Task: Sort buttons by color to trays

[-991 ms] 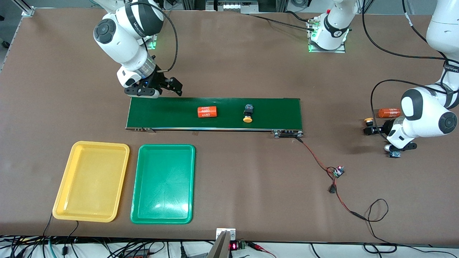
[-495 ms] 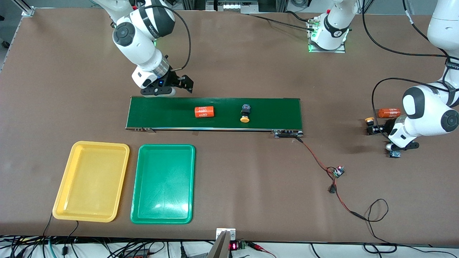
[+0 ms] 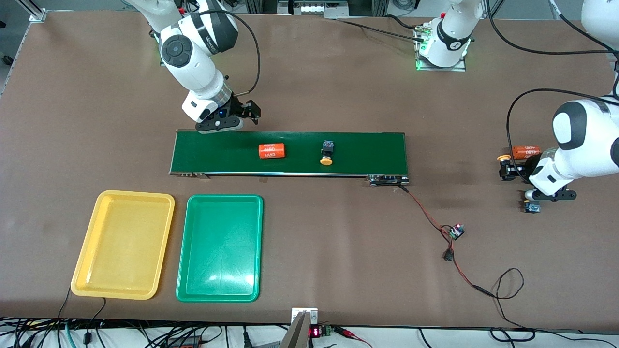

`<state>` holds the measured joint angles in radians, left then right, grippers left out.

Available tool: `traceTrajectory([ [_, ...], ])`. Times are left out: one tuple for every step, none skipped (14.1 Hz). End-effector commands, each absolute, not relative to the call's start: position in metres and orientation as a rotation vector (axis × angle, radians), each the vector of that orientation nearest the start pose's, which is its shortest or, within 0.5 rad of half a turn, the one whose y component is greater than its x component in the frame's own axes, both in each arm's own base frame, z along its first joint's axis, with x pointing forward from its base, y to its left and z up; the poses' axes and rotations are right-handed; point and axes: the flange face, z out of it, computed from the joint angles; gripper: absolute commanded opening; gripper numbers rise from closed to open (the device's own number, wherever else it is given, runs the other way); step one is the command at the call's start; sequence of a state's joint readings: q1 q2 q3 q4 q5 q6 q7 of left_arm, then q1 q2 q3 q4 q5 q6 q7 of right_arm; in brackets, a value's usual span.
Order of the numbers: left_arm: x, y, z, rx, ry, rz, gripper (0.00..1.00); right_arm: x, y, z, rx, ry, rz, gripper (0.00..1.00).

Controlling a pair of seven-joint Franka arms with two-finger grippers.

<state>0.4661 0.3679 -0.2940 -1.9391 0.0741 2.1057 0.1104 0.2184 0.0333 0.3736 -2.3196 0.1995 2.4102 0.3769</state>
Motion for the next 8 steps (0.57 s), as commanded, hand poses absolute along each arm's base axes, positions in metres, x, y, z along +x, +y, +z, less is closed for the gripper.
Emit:
traceTrajectory([
  [0.594, 0.080, 0.312, -3.192, 0.077, 0.277, 0.00, 0.435, 0.295, 0.339, -2.988, -0.088, 0.040, 1.00],
  [0.599, 0.060, 0.319, -3.197, 0.130, 0.276, 0.00, 0.437, 0.300, 0.339, -2.989, -0.048, 0.042, 1.00],
  [0.600, 0.039, 0.323, -3.201, 0.182, 0.288, 0.00, 0.441, 0.305, 0.342, -2.992, -0.041, 0.030, 1.00],
  [0.602, 0.017, 0.329, -3.208, 0.218, 0.291, 0.00, 0.441, 0.311, 0.339, -2.998, -0.063, 0.035, 1.00],
  [0.601, -0.006, 0.332, -3.211, 0.216, 0.313, 0.00, 0.440, 0.317, 0.336, -3.003, -0.075, 0.037, 1.00],
  [0.598, -0.031, 0.335, -3.211, 0.155, 0.340, 0.00, 0.441, 0.324, 0.332, -3.016, -0.080, 0.036, 1.00],
  [0.594, -0.054, 0.337, -3.211, 0.122, 0.363, 0.00, 0.443, 0.329, 0.329, -3.031, -0.081, 0.031, 1.00],
  [0.591, -0.074, 0.338, -3.214, 0.149, 0.374, 0.00, 0.442, 0.336, 0.327, -3.035, -0.077, 0.031, 1.00],
])
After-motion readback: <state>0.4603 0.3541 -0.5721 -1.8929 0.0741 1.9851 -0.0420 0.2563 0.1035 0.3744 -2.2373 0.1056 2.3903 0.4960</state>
